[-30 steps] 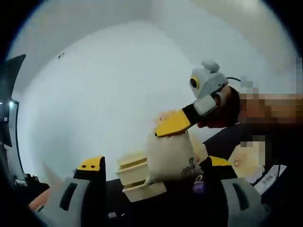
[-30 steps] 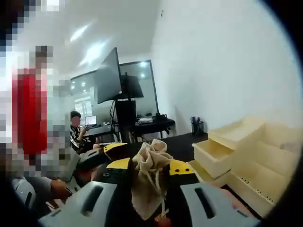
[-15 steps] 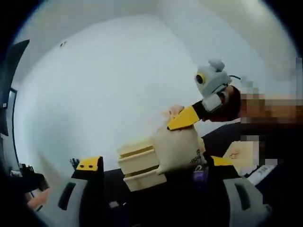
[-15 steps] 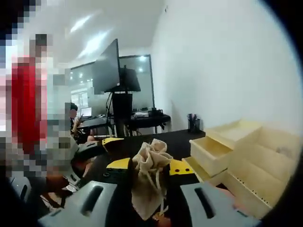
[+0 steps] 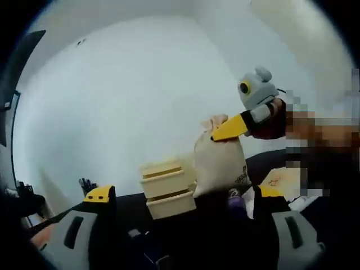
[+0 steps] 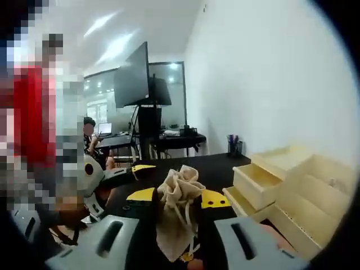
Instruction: Open the drawer, pick up the cosmetic bottles from the table one by one, place them into the drawer, release the gripper, close the drawer, and move the gripper away
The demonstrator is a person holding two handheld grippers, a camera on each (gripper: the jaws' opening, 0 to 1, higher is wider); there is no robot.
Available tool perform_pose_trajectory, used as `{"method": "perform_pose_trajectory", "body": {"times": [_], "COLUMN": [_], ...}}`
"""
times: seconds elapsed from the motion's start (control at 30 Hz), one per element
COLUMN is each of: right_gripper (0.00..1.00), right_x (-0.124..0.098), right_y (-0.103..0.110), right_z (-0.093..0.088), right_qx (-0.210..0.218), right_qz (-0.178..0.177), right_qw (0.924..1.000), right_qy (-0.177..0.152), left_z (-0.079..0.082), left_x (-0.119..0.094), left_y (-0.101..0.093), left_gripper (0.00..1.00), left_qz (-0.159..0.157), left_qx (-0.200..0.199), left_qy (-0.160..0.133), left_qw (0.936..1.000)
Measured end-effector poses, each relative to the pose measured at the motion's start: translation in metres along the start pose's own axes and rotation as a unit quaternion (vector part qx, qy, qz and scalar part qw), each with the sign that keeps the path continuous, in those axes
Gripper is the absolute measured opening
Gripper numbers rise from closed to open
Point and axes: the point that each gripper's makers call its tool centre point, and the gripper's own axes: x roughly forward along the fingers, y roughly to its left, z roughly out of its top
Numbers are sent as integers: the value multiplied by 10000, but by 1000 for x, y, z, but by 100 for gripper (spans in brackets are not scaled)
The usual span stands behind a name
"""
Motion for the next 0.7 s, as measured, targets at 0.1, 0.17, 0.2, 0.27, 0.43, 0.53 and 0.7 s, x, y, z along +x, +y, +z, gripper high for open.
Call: {"method": "perform_pose_trajectory", "body": {"times": [0.1, 0.17, 0.2, 0.27, 0.43, 0.53, 0.7], "right_gripper": [24, 24, 24, 24, 24, 24, 24], "right_x": [0, 1, 2, 4, 9, 13, 19], "right_y": [2, 4, 5, 6, 12, 13, 16], "right_z": [2, 3, 3, 4, 6, 6, 7], "right_qx": [-33, -74, -92, -130, -225, -301, -398], "right_qz": [-23, -42, -47, -54, -29, -24, -45], "right_qw": [10000, 9999, 9999, 9998, 9996, 9992, 9987], "right_qy": [33, 62, 81, 118, 183, 254, 323], "left_z": [-4, -7, -8, -11, -20, -26, -35], "left_x": [-1, -1, -2, -2, -5, -7, -10], "left_y": [-1, -2, -2, -2, -8, -8, -10], "left_gripper": [96, 96, 96, 96, 96, 96, 96], "left_qz": [-36, -80, -102, -165, -565, -698, -912], "left_qx": [-43, -135, -190, -315, -683, -791, -1041], "left_qy": [23, 28, 27, 32, 154, 265, 408], "left_qw": [10000, 9999, 9998, 9994, 9959, 9941, 9895]}}
